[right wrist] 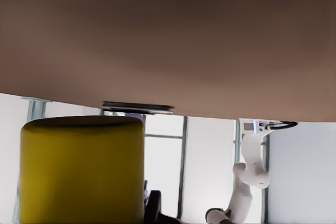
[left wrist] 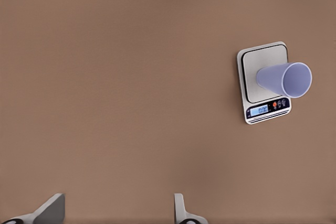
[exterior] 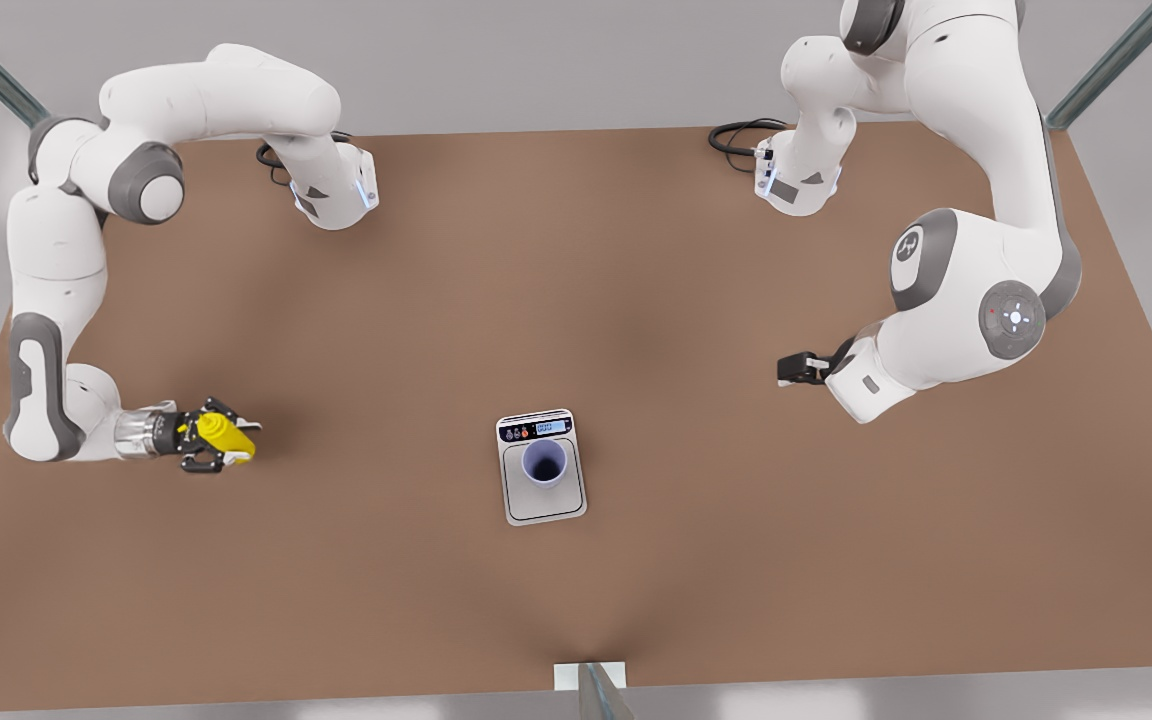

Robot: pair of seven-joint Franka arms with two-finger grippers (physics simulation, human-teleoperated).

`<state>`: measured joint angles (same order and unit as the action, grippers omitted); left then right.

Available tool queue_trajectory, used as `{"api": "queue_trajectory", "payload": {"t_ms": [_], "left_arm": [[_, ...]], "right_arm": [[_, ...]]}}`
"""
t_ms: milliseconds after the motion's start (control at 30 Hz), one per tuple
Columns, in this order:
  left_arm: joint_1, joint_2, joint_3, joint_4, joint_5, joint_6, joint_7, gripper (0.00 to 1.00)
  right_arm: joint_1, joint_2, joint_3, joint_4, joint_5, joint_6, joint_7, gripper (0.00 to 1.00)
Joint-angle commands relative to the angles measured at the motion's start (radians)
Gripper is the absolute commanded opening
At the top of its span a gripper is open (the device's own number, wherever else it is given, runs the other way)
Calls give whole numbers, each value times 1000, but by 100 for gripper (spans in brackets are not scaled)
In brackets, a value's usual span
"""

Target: Move cup to the weight, pick up sauce bottle, pour sauce

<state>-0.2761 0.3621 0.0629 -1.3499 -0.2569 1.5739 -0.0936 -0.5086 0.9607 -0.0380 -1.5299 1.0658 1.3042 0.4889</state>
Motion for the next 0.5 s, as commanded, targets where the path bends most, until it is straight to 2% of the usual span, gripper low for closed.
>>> {"api": "queue_trajectory", "payload": {"t_ms": [0, 33, 67, 133, 467], "left_arm": [[0, 0, 0, 0, -2, 0, 0, 100], [0, 0, 0, 0, -2, 0, 0, 100], [0, 0, 0, 0, -2, 0, 0, 100], [0, 0, 0, 0, -2, 0, 0, 100], [0, 1, 0, 0, -4, 0, -2, 100]], "right_arm": [[1, -2, -2, -6, 59, 26, 17, 21], [1, 0, -2, -6, 56, 26, 17, 21], [1, -2, -2, -3, 54, 26, 30, 35], [4, -2, -2, -1, 54, 26, 40, 100], [1, -2, -2, -4, 34, 26, 19, 100]]}}
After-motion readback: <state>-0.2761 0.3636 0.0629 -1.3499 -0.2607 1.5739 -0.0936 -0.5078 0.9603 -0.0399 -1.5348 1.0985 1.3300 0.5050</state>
